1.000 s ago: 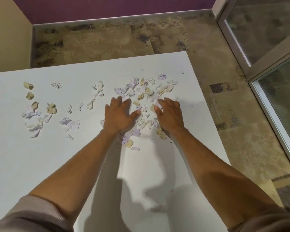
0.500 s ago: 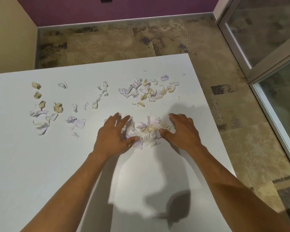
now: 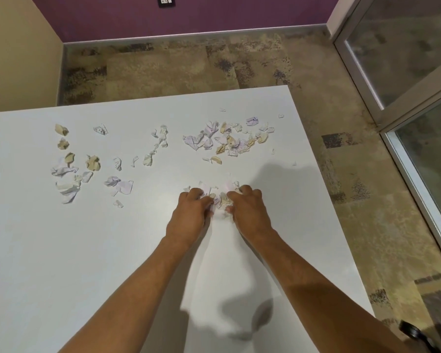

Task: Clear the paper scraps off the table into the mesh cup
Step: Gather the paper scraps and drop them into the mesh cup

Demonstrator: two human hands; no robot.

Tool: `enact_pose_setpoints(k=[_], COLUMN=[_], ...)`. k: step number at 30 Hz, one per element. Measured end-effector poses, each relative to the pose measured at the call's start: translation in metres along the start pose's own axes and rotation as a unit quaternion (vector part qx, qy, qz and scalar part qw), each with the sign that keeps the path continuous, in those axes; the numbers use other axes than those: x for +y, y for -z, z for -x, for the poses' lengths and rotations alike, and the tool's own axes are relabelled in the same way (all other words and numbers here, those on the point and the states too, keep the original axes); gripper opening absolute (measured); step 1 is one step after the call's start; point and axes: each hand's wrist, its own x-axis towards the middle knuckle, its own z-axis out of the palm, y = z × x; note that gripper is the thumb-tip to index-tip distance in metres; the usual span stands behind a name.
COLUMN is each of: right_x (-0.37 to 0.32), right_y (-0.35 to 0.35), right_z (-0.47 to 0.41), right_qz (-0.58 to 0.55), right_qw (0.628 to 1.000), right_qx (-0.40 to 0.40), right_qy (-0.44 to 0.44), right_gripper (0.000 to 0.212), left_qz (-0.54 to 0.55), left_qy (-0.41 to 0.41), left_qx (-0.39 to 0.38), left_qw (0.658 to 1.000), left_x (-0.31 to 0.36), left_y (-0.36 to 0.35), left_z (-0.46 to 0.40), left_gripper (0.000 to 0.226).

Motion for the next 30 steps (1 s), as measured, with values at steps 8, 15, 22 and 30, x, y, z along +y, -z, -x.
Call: enact_pose_setpoints(k=[8,15,22,30], right_x=[-0.002,0.001,-0.009,-0.057], right_y=[0.012,0.024,0.036,0.035], right_z=[0.002,0.012,0.027,0.059], right_qz=[-0.012,-0.254,-0.465,-0.746], right_qw=[0.999,0.956,0.849,0.625], right_qx=[0.033,0.091,0.095,0.075], right_qy=[0.01,-0.112,-0.232,-0.22], right_gripper=[0.021,0.015,0.018,0.023], left_qz=[0.065,0.193,0.36,0.469], left_qy=[0.03,0.132,0.228,0.259], left_qx=[0.025,0.105,0.146,0.175], left_qw=[0.997,0.967,0.893,0.826], left_x=[0.001,-0.002,-0.007,-0.03], left_y=[0.012,0.036,0.061,0.092], left_z=[-0.001,0.007,0.028,0.075], left_gripper=[0.021,0.014,0.02,0.019])
